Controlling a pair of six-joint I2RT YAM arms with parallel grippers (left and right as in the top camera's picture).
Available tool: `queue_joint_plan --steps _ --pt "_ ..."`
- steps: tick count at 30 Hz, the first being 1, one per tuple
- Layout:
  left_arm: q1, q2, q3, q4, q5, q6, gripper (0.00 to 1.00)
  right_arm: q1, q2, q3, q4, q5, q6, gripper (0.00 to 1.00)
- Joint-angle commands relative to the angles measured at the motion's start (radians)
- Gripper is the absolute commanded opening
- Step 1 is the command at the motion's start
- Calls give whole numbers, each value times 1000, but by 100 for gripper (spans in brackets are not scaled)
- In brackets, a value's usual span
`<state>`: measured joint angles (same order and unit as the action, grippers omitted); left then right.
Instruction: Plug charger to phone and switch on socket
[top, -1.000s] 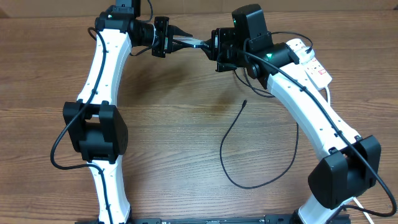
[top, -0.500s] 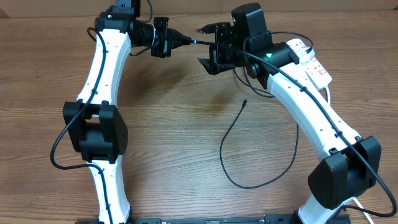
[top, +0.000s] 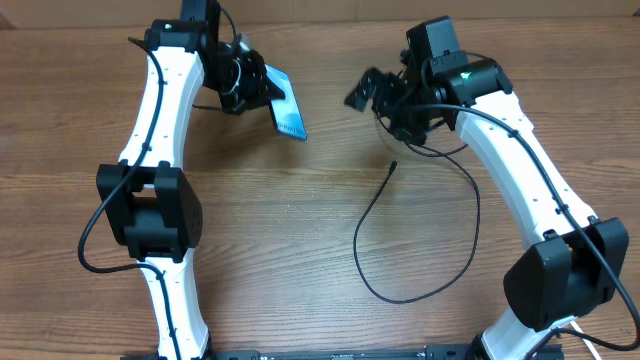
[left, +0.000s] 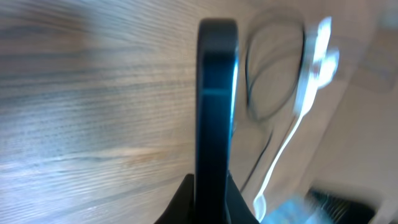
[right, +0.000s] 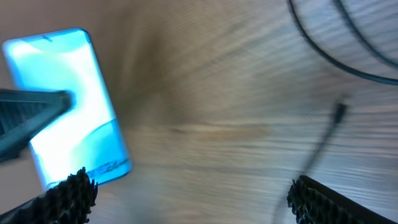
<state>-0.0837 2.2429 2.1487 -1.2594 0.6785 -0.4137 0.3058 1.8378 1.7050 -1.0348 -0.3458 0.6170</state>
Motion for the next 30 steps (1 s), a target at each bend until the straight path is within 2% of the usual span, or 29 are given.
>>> queue_joint_plan --steps 1,4,6,9,18,20,21,23,25,27,30 --pt "-25 -25 16 -150 300 652 4 0 -5 16 -60 91 -229 100" --pt "-28 -25 16 -275 444 909 4 2 -5 16 -64 90 -228 100" --pt "-28 -25 16 -391 550 1144 4 7 -5 16 -72 83 -229 100" --pt "-26 -25 16 -377 554 1144 4 12 -5 16 -86 67 -228 100" --pt "-19 -25 16 -172 554 723 4 14 -3 16 -112 22 -229 100" --pt "-21 -25 16 -113 554 581 4 14 0 16 -121 72 -225 100" --pt "-21 -25 16 -82 554 447 4 14 4 16 -133 130 -221 100" --pt "-21 -25 16 -62 554 266 4 14 10 16 -154 228 -220 100" --pt "-18 -25 16 -40 563 192 4 14 16 16 -176 302 -205 100" --pt "-18 -25 16 -6 578 169 4 14 22 15 -205 376 -143 100" --pt "-19 -25 16 37 579 91 4 14 26 -26 -196 397 -116 100"
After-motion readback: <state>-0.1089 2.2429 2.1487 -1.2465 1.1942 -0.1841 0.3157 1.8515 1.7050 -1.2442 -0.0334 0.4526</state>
